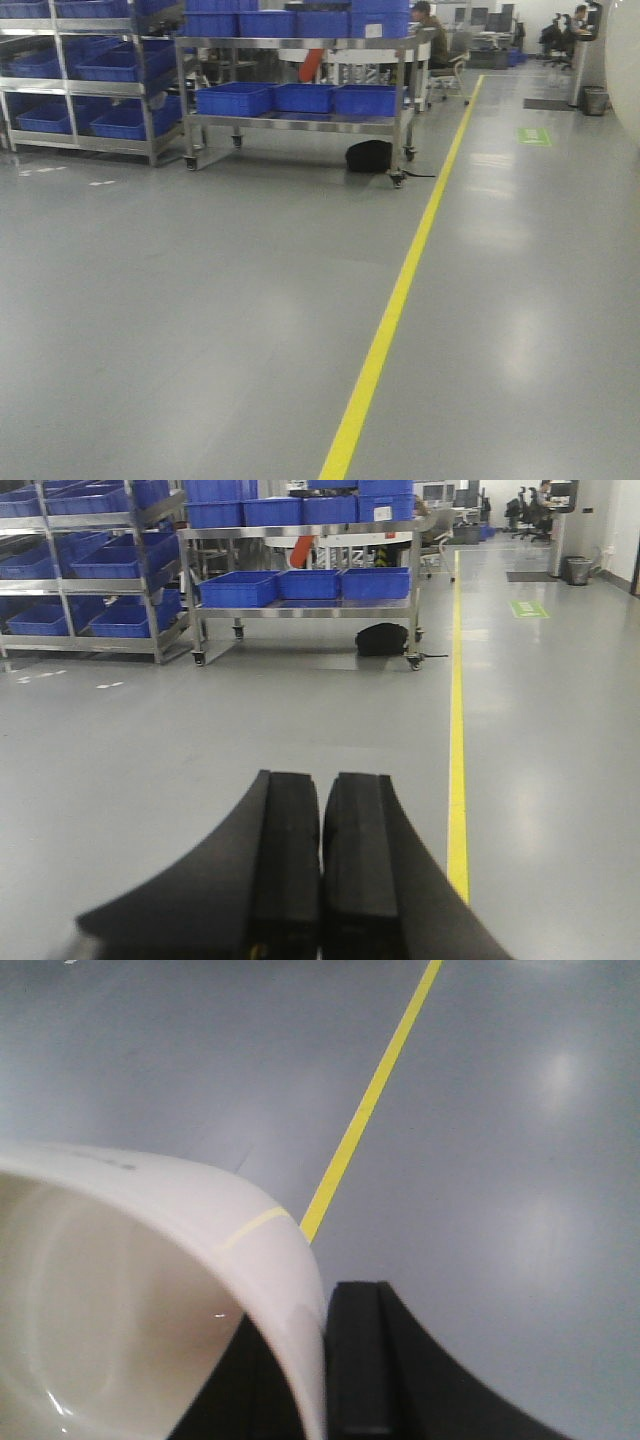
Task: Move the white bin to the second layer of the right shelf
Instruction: 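Drive forward along the yellow floor line holding the bin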
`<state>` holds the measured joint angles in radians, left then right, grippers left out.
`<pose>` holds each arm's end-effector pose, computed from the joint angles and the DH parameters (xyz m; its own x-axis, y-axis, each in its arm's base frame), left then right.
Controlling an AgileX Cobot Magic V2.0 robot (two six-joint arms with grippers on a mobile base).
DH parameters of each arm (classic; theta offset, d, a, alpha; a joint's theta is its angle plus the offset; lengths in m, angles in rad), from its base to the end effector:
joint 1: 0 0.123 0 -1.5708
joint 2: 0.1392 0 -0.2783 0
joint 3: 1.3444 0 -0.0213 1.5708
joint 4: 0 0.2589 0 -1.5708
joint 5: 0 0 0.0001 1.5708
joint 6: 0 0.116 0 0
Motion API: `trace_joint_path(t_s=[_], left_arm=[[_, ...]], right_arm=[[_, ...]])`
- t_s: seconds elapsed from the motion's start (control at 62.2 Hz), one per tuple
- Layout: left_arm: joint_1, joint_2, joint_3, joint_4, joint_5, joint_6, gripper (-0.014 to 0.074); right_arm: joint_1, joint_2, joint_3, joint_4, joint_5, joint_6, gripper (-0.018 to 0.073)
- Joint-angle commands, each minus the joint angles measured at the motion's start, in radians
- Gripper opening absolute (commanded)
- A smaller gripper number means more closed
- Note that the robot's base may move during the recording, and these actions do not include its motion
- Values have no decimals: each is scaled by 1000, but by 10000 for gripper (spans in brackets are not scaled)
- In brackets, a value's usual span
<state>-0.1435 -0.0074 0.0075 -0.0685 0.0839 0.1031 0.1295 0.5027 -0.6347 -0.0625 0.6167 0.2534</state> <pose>0.0951 -0.0144 0.2036 0.0085 0.0340 -0.9994 0.1485 0.9883 0.0348 0.1315 0.0129 0.3218 -0.3945 0.1512 -0.9064 -0.0171 0.9850 0.1717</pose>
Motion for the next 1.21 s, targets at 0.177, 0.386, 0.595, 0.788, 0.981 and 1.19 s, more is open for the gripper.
trace_joint_path(t_s=[0.177,0.386,0.595,0.788,0.981,1.19], left_arm=[[-8,-14,37,-5,-84,-4,85],[-8,-14,37,-5,-84,-4,85],[-8,-14,37,-5,-84,-4,85],[-8,-14,37,-5,-84,-4,85],[-8,-14,37,-5,-84,-4,85],[-8,-14,37,-5,-84,-4,85]], right_arm=[[-6,4,-32,-5,-96,2,57],[-6,3,-32,-5,-95,2,57],[-6,4,-32,-5,-95,2,57],[-6,4,-32,-5,-95,2,57],[-6,4,-32,-5,-95,2,57],[-6,4,-32,-5,-95,2,57]])
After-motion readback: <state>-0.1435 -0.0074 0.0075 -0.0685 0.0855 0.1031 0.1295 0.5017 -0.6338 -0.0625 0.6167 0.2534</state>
